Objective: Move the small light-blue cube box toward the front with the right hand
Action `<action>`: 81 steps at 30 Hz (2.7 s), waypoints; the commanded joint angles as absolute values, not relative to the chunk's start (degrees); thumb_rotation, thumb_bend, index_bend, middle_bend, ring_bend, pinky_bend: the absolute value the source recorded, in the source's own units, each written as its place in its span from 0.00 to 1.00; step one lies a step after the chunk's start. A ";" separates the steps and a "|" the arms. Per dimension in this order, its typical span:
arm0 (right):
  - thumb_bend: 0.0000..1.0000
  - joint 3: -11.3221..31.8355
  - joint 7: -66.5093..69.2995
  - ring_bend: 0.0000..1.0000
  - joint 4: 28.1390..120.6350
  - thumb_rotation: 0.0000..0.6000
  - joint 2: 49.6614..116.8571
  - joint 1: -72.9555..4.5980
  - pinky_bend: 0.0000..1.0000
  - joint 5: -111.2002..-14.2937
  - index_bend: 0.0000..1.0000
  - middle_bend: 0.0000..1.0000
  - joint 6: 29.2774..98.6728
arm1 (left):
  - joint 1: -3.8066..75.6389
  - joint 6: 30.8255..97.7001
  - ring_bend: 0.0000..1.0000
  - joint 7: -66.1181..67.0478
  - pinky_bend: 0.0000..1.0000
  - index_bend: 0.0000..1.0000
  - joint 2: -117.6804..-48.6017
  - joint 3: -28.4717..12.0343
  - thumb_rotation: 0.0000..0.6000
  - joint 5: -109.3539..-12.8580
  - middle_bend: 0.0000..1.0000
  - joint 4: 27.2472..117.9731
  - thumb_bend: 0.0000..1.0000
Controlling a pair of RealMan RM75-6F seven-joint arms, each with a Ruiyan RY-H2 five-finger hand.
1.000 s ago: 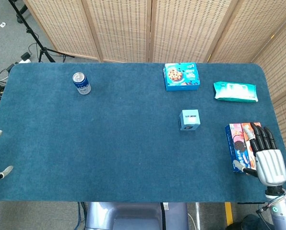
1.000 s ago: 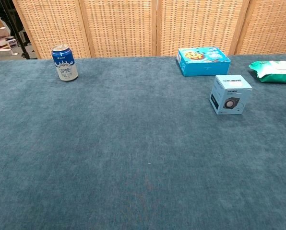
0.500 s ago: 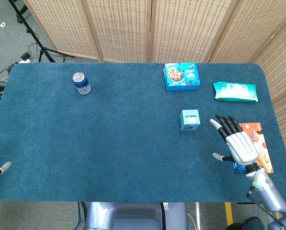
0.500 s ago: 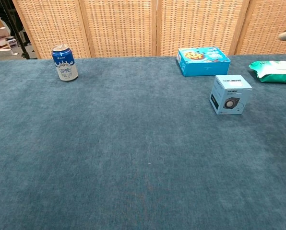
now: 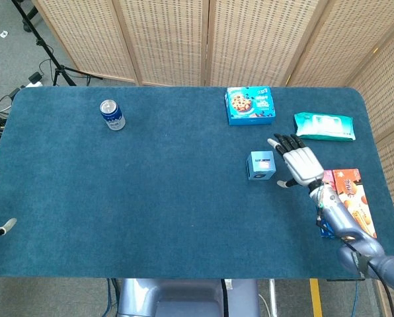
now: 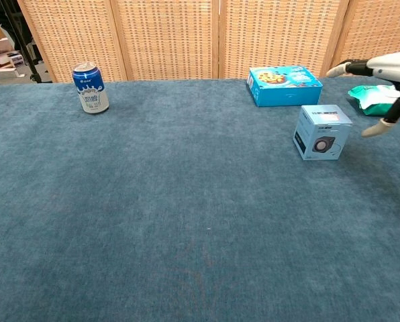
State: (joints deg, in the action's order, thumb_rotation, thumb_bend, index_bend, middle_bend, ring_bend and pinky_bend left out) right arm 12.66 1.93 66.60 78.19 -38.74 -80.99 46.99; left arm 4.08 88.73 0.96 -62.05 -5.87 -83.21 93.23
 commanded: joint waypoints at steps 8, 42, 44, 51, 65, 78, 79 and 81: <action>0.00 13.05 -3.12 0.06 61.67 1.00 82.53 -44.26 0.22 -75.88 0.12 0.06 39.19 | 4.50 88.14 0.00 0.59 0.00 0.00 -62.40 -6.53 1.00 -82.12 0.00 92.50 0.00; 0.50 7.74 21.47 0.44 98.47 1.00 53.96 -46.81 0.34 -79.09 0.48 0.53 23.46 | 4.42 88.26 0.00 -0.56 0.00 0.00 -61.46 -5.88 1.00 -83.35 0.00 93.18 0.00; 0.51 7.07 22.19 0.44 98.08 1.00 53.83 -48.21 0.34 -79.41 0.48 0.53 19.88 | 4.34 88.19 0.00 -0.61 0.00 0.00 -61.31 -5.74 1.00 -83.35 0.00 93.42 0.00; 0.48 5.43 21.44 0.40 95.73 1.00 56.23 -50.15 0.34 -79.65 0.48 0.48 15.74 | 4.45 87.30 0.00 -0.41 0.00 0.00 -60.83 -5.54 1.00 -82.85 0.00 93.88 0.00; 0.00 6.65 13.77 0.00 93.26 1.00 60.92 -45.26 0.14 -77.20 0.00 0.00 32.95 | 4.41 87.71 0.00 -0.71 0.00 0.00 -60.90 -5.57 1.00 -83.16 0.00 93.63 0.00; 0.00 3.31 6.74 0.00 96.77 1.00 60.51 -38.59 0.11 -83.85 0.00 0.00 46.33 | 4.29 88.17 0.00 -0.33 0.00 0.00 -61.07 -5.25 1.00 -83.92 0.00 93.72 0.00; 0.00 3.03 6.14 0.00 96.44 1.00 60.97 -38.25 0.11 -84.20 0.00 0.00 46.93 | 4.28 88.20 0.00 -0.29 0.00 0.00 -61.08 -5.23 1.00 -83.97 0.00 93.73 0.00; 0.00 2.36 4.38 0.00 95.44 1.00 62.08 -37.61 0.11 -84.63 0.00 0.00 47.83 | 4.28 88.24 0.00 -0.07 0.00 0.00 -61.14 -5.17 1.00 -84.10 0.00 93.73 0.00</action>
